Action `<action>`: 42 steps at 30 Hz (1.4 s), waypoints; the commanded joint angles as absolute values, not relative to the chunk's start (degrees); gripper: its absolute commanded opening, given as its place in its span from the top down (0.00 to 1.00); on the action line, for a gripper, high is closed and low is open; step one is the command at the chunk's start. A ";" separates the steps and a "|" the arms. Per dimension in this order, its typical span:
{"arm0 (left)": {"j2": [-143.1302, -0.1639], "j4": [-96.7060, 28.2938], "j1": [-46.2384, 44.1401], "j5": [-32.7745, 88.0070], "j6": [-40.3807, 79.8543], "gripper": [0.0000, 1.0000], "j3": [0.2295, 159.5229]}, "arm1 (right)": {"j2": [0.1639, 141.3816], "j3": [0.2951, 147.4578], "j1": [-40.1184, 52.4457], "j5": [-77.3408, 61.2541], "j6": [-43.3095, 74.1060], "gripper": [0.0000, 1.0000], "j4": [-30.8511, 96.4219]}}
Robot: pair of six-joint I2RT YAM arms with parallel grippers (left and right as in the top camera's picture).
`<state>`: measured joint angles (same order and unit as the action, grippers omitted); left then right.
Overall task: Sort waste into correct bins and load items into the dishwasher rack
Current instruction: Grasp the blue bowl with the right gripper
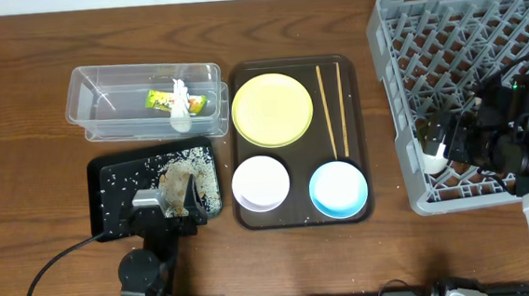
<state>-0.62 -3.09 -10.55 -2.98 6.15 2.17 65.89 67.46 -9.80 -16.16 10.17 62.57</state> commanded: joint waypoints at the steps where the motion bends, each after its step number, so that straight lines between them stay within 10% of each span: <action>1: -0.16 -3.77 -10.20 -3.49 6.24 0.08 0.23 | 65.52 68.14 -10.44 -16.05 9.78 0.01 62.57; 21: -0.23 -3.77 -10.20 -3.49 6.24 0.08 0.23 | 65.63 68.14 -10.41 -18.96 20.23 0.01 56.36; 42: -0.23 -3.77 -10.20 -3.49 6.24 0.07 0.23 | 77.45 46.72 20.38 -4.27 29.63 0.49 43.92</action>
